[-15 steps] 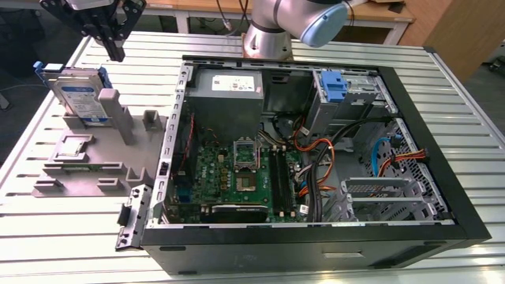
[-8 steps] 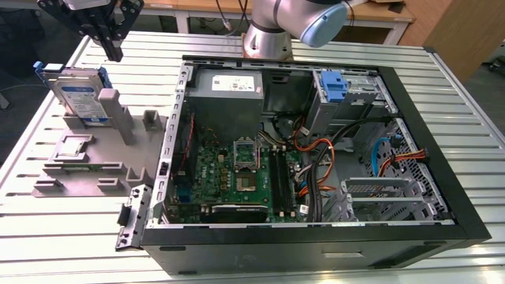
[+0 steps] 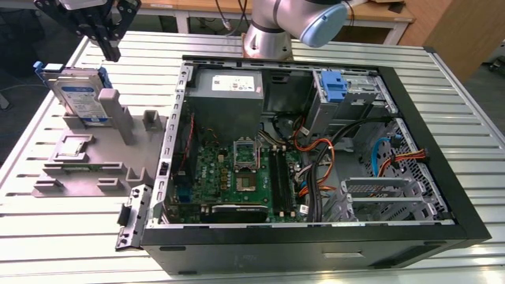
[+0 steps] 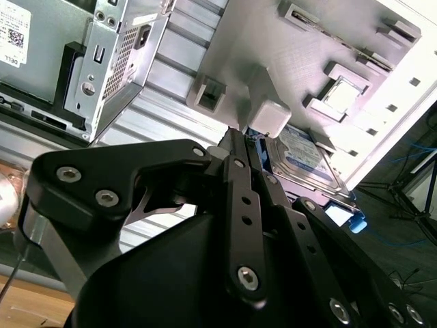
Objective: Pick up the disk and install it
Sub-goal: 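Reach for the disk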
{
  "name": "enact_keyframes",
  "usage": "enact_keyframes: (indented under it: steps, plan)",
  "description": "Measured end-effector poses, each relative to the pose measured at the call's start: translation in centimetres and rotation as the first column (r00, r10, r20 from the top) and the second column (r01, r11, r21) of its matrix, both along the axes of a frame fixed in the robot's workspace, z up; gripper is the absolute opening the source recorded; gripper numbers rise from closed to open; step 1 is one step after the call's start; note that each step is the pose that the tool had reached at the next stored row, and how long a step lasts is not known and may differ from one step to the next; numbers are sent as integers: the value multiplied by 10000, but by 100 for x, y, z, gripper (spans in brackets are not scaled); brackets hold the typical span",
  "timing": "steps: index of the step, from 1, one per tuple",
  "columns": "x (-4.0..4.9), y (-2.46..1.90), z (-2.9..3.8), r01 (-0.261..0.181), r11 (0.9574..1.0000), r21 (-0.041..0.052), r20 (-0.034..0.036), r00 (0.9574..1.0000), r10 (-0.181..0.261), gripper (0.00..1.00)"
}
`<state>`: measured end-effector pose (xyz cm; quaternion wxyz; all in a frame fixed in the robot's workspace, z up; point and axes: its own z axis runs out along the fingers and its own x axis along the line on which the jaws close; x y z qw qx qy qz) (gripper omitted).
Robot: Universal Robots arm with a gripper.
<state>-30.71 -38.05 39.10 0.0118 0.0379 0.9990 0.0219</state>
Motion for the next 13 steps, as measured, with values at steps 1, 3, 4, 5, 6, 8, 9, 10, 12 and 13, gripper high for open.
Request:
enact_keyframes:
  steps: [1, 3, 4, 5, 6, 8, 9, 10, 12, 13]
  plan:
    - [-5, 0, 0, 0, 10000, 0, 0, 10000, 0, 15]
    - [-13, 0, 0, 0, 10000, 0, 0, 10000, 0, 15]
    - [-17, 0, 0, 0, 10000, 0, 0, 10000, 0, 15]
    - [-22, 0, 0, 0, 10000, -1, -1, 10000, 0, 15]
    - [-26, 0, 0, 0, 10000, 0, -1, 10000, 0, 15]
    - [-34, 0, -1, 0, 10000, 0, 0, 10000, 0, 15]
    - [-39, 0, 0, 0, 10000, -1, -1, 10000, 0, 15]
    - [-43, 0, -1, 0, 10000, 0, 0, 10000, 0, 15]
    - [-51, 0, -1, 0, 10000, -1, -1, 10000, 0, 15]
    - [-55, 0, -1, 0, 10000, 0, -1, 10000, 0, 15]
